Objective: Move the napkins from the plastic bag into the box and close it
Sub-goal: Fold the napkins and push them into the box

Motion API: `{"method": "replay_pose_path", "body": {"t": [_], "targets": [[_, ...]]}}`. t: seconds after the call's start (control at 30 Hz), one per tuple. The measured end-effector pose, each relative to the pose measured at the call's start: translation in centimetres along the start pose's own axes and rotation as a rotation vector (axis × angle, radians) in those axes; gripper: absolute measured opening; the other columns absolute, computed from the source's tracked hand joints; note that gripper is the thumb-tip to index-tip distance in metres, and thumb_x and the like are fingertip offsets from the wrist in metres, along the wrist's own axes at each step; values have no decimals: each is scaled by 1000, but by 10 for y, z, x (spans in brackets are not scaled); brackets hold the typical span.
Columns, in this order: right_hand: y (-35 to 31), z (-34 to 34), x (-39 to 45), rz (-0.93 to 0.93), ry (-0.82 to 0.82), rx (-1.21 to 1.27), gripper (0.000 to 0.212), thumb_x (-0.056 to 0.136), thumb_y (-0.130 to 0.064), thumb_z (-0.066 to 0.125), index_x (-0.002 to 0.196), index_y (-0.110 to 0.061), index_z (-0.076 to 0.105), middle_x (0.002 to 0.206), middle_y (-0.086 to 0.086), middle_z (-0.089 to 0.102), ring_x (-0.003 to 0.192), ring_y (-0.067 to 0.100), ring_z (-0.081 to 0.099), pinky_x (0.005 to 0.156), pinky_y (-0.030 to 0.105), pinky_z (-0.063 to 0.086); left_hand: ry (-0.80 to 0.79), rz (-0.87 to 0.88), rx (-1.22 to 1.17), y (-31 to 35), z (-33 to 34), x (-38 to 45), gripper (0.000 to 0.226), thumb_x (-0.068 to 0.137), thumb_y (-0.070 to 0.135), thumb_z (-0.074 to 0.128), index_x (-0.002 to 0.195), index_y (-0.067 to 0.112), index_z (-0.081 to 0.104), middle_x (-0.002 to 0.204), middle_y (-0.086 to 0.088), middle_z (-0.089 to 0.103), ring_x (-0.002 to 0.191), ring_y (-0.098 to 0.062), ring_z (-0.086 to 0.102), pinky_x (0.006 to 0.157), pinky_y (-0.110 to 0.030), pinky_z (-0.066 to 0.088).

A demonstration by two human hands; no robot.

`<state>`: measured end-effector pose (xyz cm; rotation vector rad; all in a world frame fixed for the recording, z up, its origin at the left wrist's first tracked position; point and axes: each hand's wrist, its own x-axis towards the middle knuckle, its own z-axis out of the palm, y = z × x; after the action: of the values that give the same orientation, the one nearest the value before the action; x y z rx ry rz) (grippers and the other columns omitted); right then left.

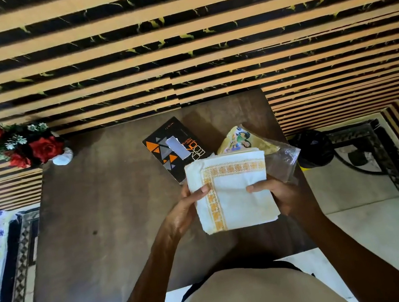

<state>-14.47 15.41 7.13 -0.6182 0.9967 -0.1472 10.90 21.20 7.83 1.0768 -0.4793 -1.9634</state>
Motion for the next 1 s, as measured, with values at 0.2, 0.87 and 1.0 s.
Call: {"method": "replay_pose_path", "body": {"t": [0.2,0.87,1.0], "targets": [[19,9,-3,-61,-141,241,76,51,-22,92,120,-20,58,114,13,64,114,36,56,97,57,46,-57,-142,-62,-5,-15,-1,76,55,32,91,122,13,59,109,-7,71,98,-21,69,85,-36,56],[10,23,-8,-204,18,217,73,42,-25,95,107,-20,62,101,8,72,95,24,68,72,37,61,-74,-8,473,16,-7,3,55,78,13,71,128,22,49,120,-4,66,111,-22,65,88,-36,56],[10,24,-7,-136,27,177,90,31,-34,98,111,-21,60,100,8,71,97,24,67,71,38,60,-93,-44,373,17,-10,9,47,84,15,67,127,26,51,120,-2,68,109,-23,66,83,-32,56]]}}
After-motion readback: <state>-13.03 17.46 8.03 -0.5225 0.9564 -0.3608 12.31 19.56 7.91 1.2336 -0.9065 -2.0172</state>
